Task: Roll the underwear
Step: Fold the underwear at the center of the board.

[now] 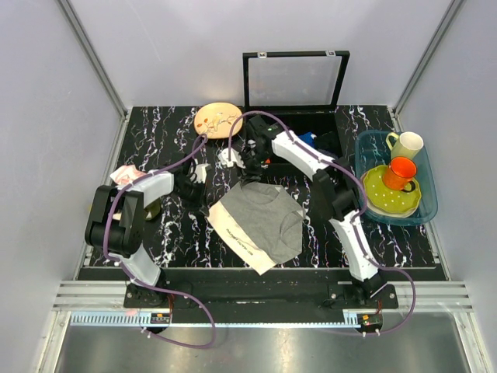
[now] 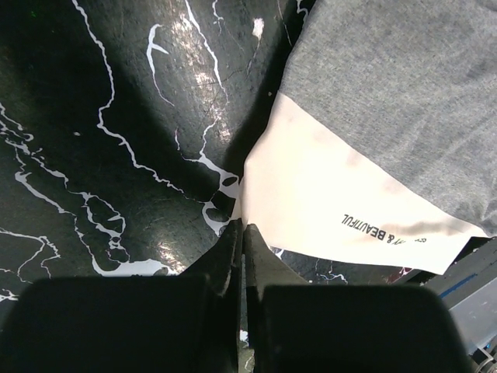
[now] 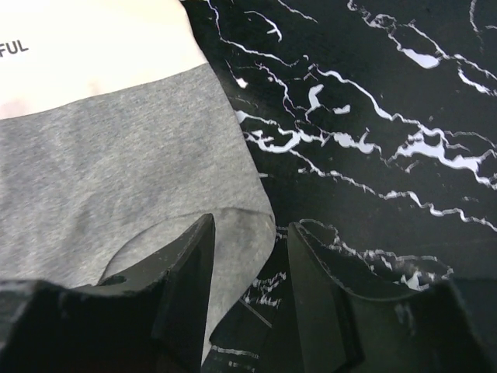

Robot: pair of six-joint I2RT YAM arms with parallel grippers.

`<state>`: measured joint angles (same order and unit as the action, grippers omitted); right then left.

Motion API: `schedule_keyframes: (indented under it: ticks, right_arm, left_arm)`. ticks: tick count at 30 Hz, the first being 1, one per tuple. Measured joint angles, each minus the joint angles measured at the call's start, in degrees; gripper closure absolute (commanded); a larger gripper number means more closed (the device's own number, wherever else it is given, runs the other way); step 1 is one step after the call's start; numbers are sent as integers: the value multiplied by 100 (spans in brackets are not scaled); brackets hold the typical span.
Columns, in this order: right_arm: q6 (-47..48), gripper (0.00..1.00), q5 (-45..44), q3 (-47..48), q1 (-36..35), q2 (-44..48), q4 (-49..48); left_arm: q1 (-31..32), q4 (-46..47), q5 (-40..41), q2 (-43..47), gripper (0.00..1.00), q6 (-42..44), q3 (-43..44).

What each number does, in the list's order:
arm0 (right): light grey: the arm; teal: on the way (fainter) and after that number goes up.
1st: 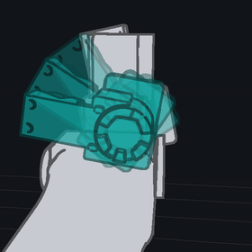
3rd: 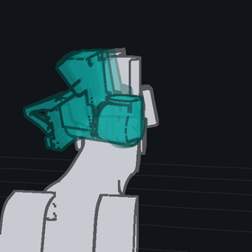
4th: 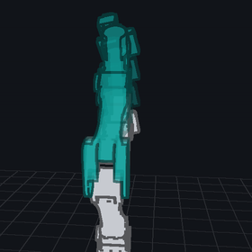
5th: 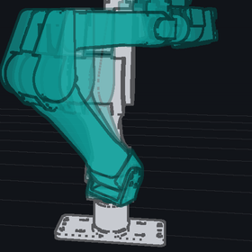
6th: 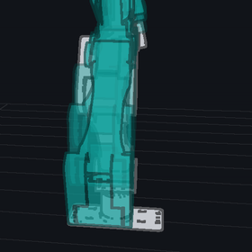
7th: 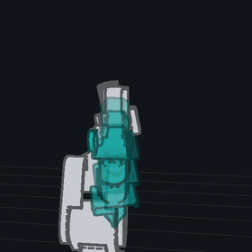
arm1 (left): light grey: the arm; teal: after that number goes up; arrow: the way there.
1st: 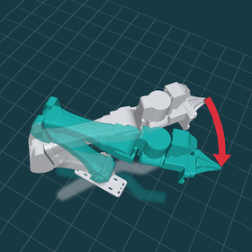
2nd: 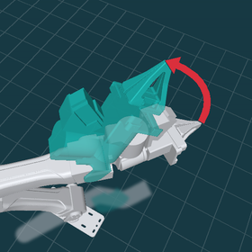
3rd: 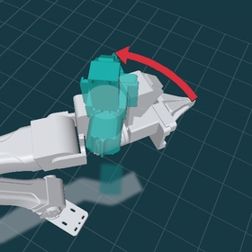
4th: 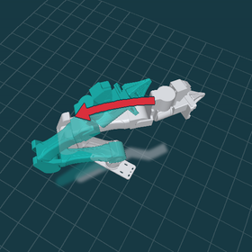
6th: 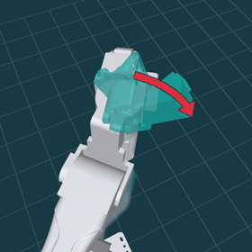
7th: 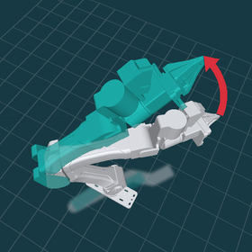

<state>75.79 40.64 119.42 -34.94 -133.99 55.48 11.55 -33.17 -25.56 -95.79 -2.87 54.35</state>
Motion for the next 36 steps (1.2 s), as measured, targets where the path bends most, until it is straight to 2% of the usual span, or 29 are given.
schedule_keyframes:
  ticks: [9, 16, 17, 21, 22, 25, 28, 36]
  right_arm:
    - [304, 48, -256, 975, -195, -857, 350]
    - [437, 53, -374, 1611, -247, -1314, 612]
    - [481, 54, -387, 1620, -254, -1329, 625]
    - [588, 76, -457, 1759, -282, -1399, 697]
    - [595, 85, -461, 1843, -286, -1436, 804]
    - [634, 95, -461, 2024, -297, -1526, 1102]
    - [629, 100, -487, 2072, -299, -1534, 1390]
    - [597, 100, -503, 2083, -299, -1530, 1698]
  left_arm:
    - [-11, -17, -79, 0, 100, -2, 0]
    - [-31, -20, -81, 0, 100, -2, 4]
    - [-33, -17, -83, 0, 100, -4, 4]
    - [-39, -20, -81, 0, 100, -11, 4]
    - [-39, -20, -81, 0, 100, -11, 4]
    - [-50, -20, -81, 0, 100, -13, 4]
    - [-85, -20, -81, 0, 100, -15, 4]
    - [-120, -20, -107, 22, 100, -15, 4]
